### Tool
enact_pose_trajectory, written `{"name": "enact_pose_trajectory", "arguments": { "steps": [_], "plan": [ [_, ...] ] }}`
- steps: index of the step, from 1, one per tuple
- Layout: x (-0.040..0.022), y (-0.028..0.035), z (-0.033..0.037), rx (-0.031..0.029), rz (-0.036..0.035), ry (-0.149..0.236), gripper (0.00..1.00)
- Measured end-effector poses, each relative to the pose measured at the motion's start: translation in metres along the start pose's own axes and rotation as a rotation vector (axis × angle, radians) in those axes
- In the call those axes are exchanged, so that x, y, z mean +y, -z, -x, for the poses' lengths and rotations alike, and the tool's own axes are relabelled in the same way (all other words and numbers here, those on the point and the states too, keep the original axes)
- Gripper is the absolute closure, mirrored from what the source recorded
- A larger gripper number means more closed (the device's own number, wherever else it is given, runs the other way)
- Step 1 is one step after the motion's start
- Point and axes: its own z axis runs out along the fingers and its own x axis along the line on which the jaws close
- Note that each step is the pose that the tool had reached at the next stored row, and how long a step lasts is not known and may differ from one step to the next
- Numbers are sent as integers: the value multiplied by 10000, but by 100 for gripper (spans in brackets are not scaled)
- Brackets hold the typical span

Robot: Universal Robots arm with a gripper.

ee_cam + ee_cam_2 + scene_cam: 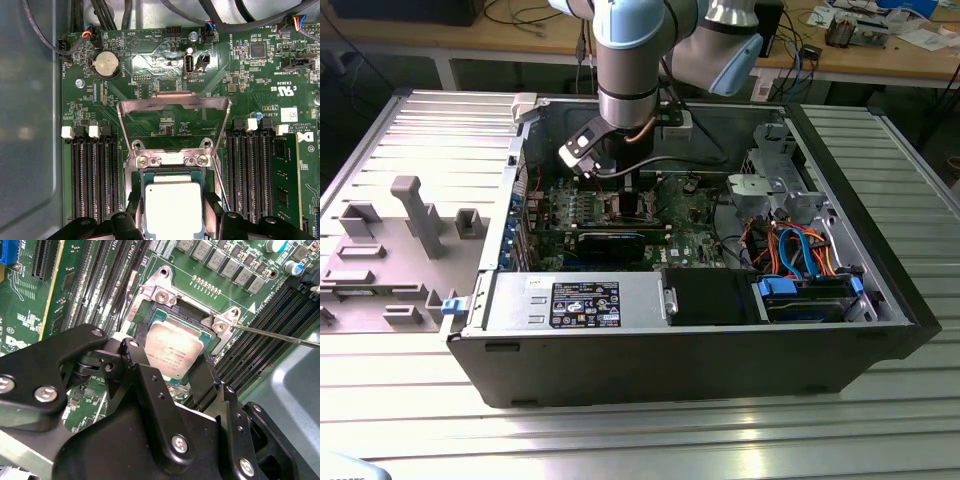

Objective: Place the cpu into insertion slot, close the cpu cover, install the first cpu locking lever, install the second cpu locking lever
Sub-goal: 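Place the cpu into insertion slot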

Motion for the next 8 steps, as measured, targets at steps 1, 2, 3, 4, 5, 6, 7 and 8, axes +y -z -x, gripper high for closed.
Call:
{"name": "enact_pose_trajectory", "arguments": {
  "steps": [1, 2, 3, 4, 5, 6, 7, 8],
  "plan": [
    [0, -1, 0, 1, 1, 0, 42],
    [1, 0, -1, 2, 2, -2, 42],
    [2, 5, -2, 8, 5, -2, 42],
    [5, 19, -6, 23, 15, -3, 42],
    [7, 34, -11, 48, 24, -4, 42],
    [9, 52, -11, 31, 21, -3, 42],
    [8, 67, -9, 20, 16, -2, 42],
    [8, 77, -7, 16, 15, -2, 42]
  ]
}}
